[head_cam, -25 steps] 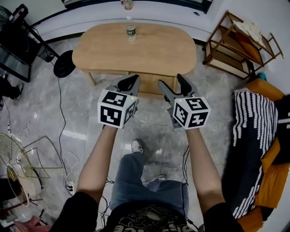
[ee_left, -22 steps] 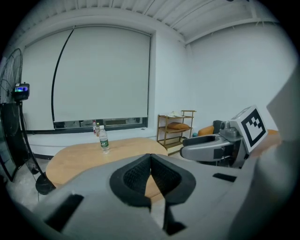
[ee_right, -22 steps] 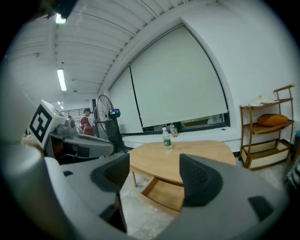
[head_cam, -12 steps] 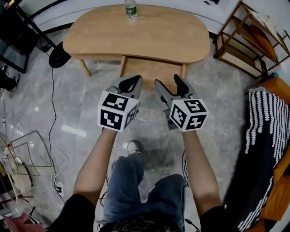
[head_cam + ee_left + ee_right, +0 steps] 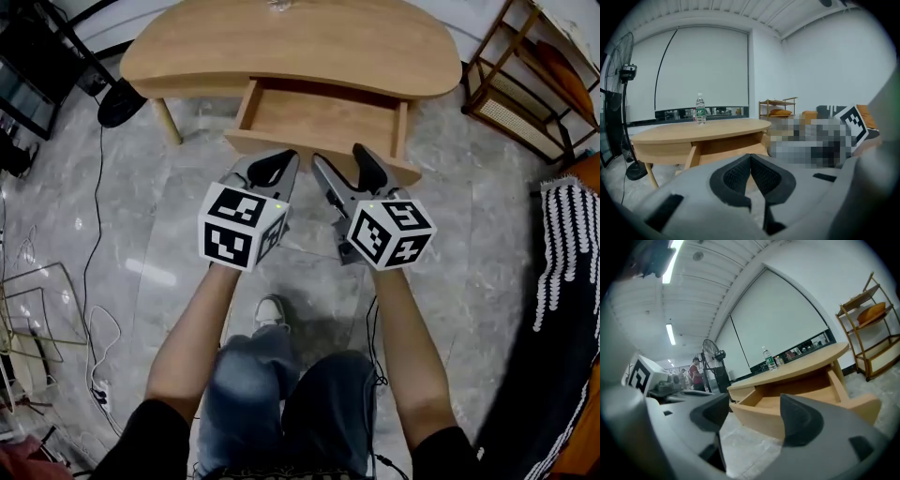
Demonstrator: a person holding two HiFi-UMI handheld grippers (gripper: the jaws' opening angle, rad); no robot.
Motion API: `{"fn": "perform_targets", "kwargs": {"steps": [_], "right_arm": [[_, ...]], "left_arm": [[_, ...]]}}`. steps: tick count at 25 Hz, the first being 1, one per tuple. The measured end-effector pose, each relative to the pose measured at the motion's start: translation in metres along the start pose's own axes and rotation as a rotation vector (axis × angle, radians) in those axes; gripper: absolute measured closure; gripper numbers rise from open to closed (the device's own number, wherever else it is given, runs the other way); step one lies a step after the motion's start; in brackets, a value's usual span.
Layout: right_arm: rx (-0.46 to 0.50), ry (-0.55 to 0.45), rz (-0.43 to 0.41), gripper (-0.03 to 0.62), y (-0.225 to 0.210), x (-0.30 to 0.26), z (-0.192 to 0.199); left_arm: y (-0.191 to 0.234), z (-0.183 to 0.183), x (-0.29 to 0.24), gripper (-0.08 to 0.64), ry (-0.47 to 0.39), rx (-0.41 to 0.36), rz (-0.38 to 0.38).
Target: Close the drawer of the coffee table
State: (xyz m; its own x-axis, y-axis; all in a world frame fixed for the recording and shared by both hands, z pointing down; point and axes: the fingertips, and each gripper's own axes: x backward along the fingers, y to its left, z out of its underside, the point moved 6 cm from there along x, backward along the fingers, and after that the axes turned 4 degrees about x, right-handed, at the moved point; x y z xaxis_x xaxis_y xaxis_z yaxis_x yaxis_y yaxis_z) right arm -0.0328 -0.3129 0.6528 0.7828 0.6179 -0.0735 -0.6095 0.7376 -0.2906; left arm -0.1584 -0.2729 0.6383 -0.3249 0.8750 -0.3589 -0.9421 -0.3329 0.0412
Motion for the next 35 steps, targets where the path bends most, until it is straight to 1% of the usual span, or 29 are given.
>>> {"fn": "perform_targets", "kwargs": {"steps": [2,5,11,14,18,21,25,29,31,35], "right_arm": [[-0.015,-0.015,-0.011,0.262,-0.001,-0.001,0.016],[-0.059,-0.042,-0.025,0.256,-0.001,-0.004,0.036],[-0.185,-0.097,-0.035,0.239,-0.006,-0.006,0.069],[-0.262,-0.125,-0.030,0.230,-0.012,-0.008,0.085],[-0.354,-0.161,-0.017,0.222,-0.021,-0.011,0.103],[-0.397,-0.178,-0.014,0.215,-0.024,-0.016,0.113],[-0.447,-0.201,-0.003,0.199,-0.032,-0.025,0.124],[-0.565,-0.243,0.022,0.183,-0.043,-0.035,0.137],[-0.608,-0.268,0.029,0.181,-0.048,-0.039,0.139],[-0.626,-0.287,0.033,0.183,-0.052,-0.045,0.136]], "left_arm": [[0.003,0.011,-0.001,0.557,-0.009,-0.005,-0.008],[0.011,0.022,0.000,0.557,-0.022,0.010,-0.016],[0.025,0.023,0.007,0.557,-0.064,0.041,-0.051],[0.024,0.025,0.006,0.557,-0.063,0.019,-0.051],[0.017,0.028,0.003,0.557,-0.059,-0.001,-0.028],[0.018,0.033,0.002,0.557,-0.042,-0.022,-0.024],[0.025,0.033,0.003,0.557,-0.048,-0.016,-0.036],[0.028,0.036,0.003,0.557,-0.046,-0.020,-0.042],[0.029,0.037,0.004,0.557,-0.045,-0.020,-0.044],[0.031,0.034,0.007,0.557,-0.055,-0.019,-0.046]]}}
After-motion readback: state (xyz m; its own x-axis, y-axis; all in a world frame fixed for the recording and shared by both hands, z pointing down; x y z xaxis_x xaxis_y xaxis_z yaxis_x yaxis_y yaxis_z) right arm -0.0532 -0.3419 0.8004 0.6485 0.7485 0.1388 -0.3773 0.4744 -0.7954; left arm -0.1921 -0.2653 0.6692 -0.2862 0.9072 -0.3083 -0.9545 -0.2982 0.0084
